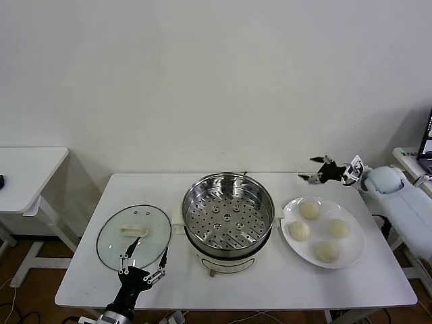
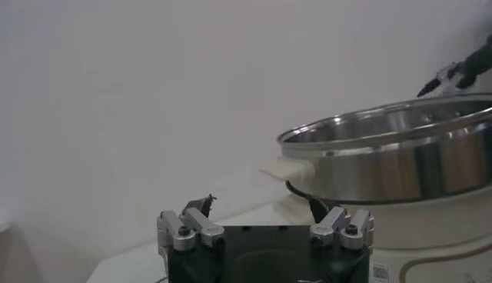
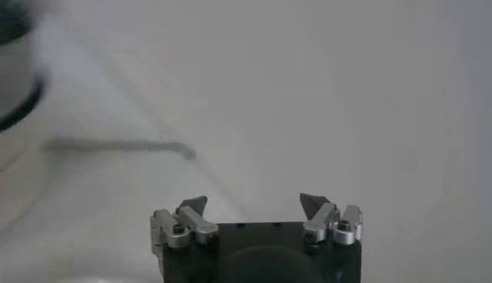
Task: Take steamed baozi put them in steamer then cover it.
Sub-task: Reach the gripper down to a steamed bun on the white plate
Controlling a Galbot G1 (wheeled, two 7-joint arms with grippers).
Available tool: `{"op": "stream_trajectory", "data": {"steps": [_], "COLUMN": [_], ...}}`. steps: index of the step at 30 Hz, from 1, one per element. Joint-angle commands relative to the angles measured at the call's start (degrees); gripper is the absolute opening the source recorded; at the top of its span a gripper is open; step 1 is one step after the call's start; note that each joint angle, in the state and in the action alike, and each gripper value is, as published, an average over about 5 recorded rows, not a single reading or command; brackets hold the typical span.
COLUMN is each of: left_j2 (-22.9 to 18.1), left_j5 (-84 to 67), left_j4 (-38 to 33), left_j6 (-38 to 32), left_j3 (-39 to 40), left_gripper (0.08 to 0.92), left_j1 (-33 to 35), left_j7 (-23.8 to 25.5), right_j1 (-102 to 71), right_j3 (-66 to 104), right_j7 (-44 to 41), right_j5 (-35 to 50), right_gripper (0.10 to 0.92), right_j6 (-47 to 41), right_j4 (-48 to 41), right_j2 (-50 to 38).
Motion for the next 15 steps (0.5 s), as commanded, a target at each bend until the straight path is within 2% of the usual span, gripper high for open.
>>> {"op": "stream_trajectory", "data": {"steps": [1, 8, 15], "left_j2": [-0.36, -0.72, -1.25], "left_j5": [0.13, 0.14, 0.12], "left_j4": [0.06, 0.27, 0.59], "left_j6": [0.43, 0.43, -0.21], "left_j3": [0.12, 0.18, -0.06], "left_gripper": [0.823, 0.823, 0.823], "left_j1": [0.12, 0.19, 0.74], "left_j7": [-0.25, -0.44, -0.74], "right_j1": [10.37, 9.28, 8.00], "right_j3": [-9.15, -9.54, -8.70], "right_j7": [-25.36, -19.63, -10.88], "right_j5": [-24.35, -32.88, -33.79], "right_gripper": [0.823, 0.823, 0.823], "right_j6": [4.32, 6.37, 6.64], "right_j4": [-8.61, -10.45, -13.95], "right_j2": [4.05, 8.35, 11.23]}}
